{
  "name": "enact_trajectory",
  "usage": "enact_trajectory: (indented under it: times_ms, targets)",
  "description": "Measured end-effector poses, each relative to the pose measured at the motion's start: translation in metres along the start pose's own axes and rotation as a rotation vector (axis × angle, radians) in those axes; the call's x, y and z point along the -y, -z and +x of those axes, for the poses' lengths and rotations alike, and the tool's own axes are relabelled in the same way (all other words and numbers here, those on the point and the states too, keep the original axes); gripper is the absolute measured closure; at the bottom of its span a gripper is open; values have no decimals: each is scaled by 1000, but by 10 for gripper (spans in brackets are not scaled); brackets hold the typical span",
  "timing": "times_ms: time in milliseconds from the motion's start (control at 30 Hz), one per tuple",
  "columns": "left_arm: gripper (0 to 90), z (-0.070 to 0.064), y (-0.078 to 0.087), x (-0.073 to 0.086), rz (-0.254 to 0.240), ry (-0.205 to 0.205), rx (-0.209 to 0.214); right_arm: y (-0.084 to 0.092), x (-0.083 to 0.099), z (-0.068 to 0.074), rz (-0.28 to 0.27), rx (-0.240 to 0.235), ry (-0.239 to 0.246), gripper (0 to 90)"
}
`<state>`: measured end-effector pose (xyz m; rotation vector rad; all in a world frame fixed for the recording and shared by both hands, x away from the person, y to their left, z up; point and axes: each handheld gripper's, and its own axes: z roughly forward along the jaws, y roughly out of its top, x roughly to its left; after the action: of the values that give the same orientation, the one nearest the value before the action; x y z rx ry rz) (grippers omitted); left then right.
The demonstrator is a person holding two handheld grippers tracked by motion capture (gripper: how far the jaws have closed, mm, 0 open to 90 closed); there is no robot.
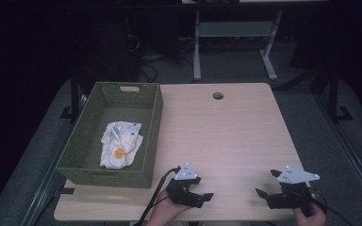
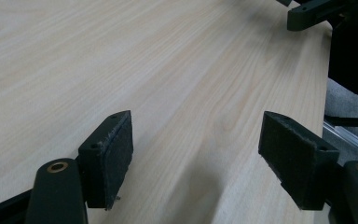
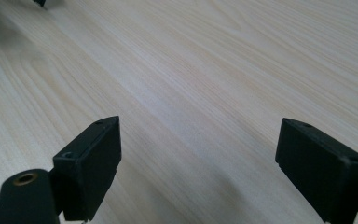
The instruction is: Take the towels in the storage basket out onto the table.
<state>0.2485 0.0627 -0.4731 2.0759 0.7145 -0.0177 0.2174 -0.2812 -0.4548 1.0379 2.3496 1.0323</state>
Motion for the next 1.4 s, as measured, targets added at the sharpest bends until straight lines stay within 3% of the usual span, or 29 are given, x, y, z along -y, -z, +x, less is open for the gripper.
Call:
enact_trajectory:
  times_ms: [133, 300, 700, 867, 933, 967, 1200, 1400]
  targets:
    - [264, 0, 0, -3, -9, 11, 4, 1, 0, 0, -6, 1, -4, 139]
    - [264, -1, 0, -6, 2, -12, 1, 3, 0, 2, -10, 3, -4, 139]
    - [253, 1, 5, -29, -41, -20, 7, 1, -2, 4, -5, 4, 1, 139]
    - [253, 9, 1, -44, -36, 1, -14, 2, -1, 4, -10, 1, 2, 139]
    - [257, 12, 1, -47, -33, -8, -20, 3, -1, 4, -11, -3, -3, 139]
    - [261, 14, -1, -51, -9, -12, -28, 3, -1, 4, -13, -3, -2, 139]
    - [272, 24, 1, -62, 14, 7, -51, 3, 0, 3, -16, -1, 0, 140]
    - [267, 26, 8, -75, 17, 13, -32, 3, -1, 3, -17, -2, 1, 139]
